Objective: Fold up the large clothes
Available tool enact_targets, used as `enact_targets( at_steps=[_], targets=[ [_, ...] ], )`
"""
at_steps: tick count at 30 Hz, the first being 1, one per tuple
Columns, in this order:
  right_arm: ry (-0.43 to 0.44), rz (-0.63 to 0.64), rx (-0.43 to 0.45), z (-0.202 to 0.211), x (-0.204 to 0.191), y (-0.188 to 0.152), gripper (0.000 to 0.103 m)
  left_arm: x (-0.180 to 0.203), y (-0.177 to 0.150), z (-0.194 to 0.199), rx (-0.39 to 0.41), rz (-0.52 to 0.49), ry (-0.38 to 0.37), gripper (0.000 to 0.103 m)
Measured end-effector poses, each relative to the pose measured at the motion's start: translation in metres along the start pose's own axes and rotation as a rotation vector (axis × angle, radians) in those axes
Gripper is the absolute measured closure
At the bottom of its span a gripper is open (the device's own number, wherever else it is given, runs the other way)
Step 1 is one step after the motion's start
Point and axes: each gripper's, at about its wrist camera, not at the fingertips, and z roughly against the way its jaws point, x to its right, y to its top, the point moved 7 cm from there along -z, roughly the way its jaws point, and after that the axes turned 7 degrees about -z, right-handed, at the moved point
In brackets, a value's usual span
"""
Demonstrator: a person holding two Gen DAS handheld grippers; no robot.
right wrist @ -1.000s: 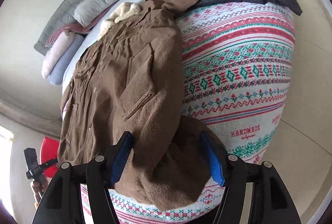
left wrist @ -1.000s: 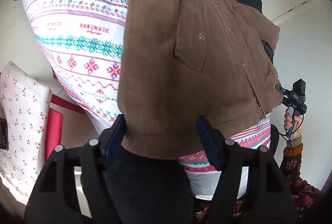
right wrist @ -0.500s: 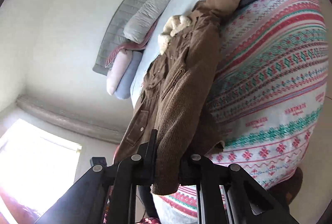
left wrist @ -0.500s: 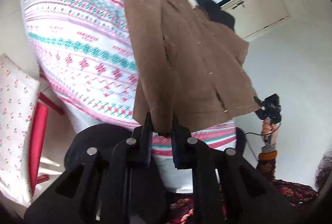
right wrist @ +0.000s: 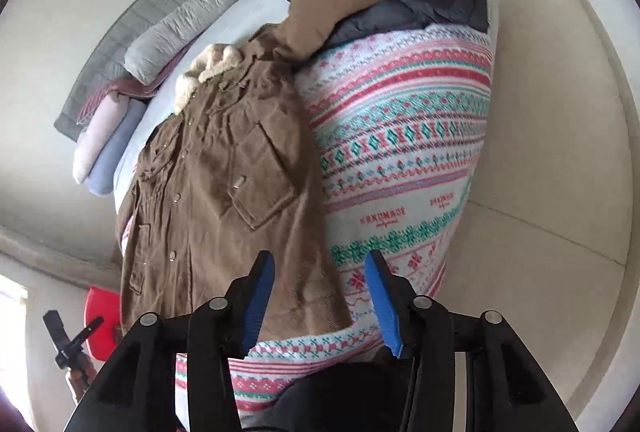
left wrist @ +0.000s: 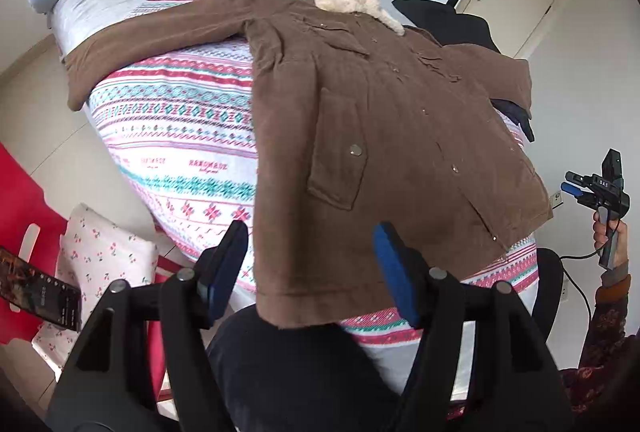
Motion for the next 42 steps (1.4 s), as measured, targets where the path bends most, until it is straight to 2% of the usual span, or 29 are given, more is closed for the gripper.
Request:
enact_targets(
  at_steps=[2,6,8,9,11,12,13,14,16,18,19,25,29,35,37,42],
  targets=[
    [-0.002,0.07,0.004,-0.016,-0.028,0.008,0.039,0.019,0.017,-0.018,0.016,-0.039,-0.016,0.027],
    [-0.022,0.153,-0.061,-0.069,-0.055,0.009,0.037,0.052,0.033,-0.058,0.031,-0.118,-0.021,0.02],
    [-0.056,0.166,-0.116,-0.096,-0.051,0.001,0.036,0.064,0.025,-0.083,-0.029,-0.175,-0.003,0.019],
    [-0.075,0.174,-0.134,-0.106,-0.045,-0.004,0.036,0.066,0.014,-0.096,-0.082,-0.203,0.005,0.019],
    [-0.083,0.222,-0.107,-0.112,-0.036,-0.012,0.036,0.064,-0.018,-0.12,-0.231,-0.253,0.02,0.019],
    [-0.088,0.248,-0.092,-0.108,-0.032,-0.017,0.036,0.062,-0.029,-0.121,-0.237,-0.288,0.034,0.019],
    [-0.108,0.264,-0.097,-0.104,-0.027,-0.021,0.035,0.062,-0.032,-0.112,-0.189,-0.324,0.036,0.019],
    [-0.14,0.279,-0.119,-0.1,-0.02,-0.027,0.034,0.062,-0.036,-0.105,-0.184,-0.345,0.028,0.019],
    [-0.182,0.276,-0.179,-0.095,-0.005,-0.034,0.015,0.057,-0.038,-0.093,-0.213,-0.338,0.019,0.019],
    [-0.112,0.187,-0.228,-0.086,0.005,-0.032,0.015,0.051,-0.028,-0.08,-0.207,-0.299,0.036,0.019],
    [-0.072,0.137,-0.223,-0.079,0.008,-0.026,0.015,0.049,-0.021,-0.074,-0.191,-0.289,0.047,0.019],
    [-0.001,-0.021,0.034,-0.028,0.022,0.061,0.015,0.056,0.049,-0.048,-0.064,-0.275,0.073,0.018],
    [-0.008,-0.098,0.155,-0.018,0.039,0.121,0.015,0.068,0.097,-0.051,-0.034,-0.285,0.141,0.011],
    [0.038,-0.269,0.224,-0.04,0.085,0.193,0.015,0.101,0.162,-0.076,-0.056,-0.342,0.129,0.011],
    [0.046,-0.338,0.249,-0.052,0.105,0.213,0.015,0.116,0.184,-0.087,-0.041,-0.371,0.116,0.011],
    [0.108,-0.517,0.316,-0.082,0.152,0.253,0.015,0.167,0.232,-0.142,-0.013,-0.437,0.036,0.011]
  ],
)
